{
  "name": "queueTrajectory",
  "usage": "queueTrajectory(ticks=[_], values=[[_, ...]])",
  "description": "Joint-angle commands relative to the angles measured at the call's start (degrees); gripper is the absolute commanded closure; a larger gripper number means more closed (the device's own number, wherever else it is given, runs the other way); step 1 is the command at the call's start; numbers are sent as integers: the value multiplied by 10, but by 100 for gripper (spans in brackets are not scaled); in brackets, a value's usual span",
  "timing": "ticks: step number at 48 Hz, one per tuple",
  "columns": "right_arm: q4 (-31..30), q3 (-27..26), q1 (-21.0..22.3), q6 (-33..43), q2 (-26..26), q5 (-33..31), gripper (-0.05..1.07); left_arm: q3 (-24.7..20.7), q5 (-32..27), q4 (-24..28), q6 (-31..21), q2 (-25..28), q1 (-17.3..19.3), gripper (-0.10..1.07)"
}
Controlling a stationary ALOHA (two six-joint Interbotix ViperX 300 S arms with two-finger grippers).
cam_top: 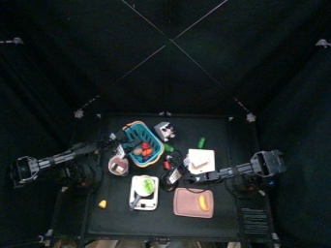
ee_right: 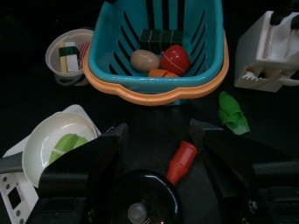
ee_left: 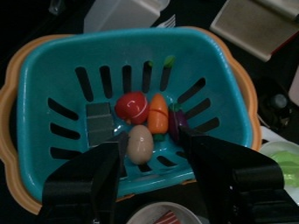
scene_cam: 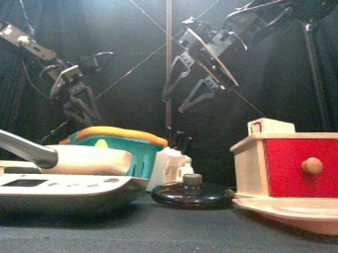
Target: Grab egg
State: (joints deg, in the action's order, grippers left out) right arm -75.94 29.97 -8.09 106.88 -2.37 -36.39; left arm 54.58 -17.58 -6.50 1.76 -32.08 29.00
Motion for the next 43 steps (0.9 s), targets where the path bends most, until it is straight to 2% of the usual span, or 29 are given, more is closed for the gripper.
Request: queueTrajectory(ticks=[1, 13, 27, 43], values=[[1, -5, 3, 0, -14, -1, 11, -18, 1, 13, 1, 33, 3, 11], [7, -10, 7, 3, -2, 2, 11, -33, -11, 59, 2, 93, 3, 11], [19, -14, 11, 0, 10, 3, 11, -76, -74, 60, 0, 178, -4, 11], [25, -15, 11, 0, 17, 4, 11, -97, -75, 81, 1, 231, -9, 11]])
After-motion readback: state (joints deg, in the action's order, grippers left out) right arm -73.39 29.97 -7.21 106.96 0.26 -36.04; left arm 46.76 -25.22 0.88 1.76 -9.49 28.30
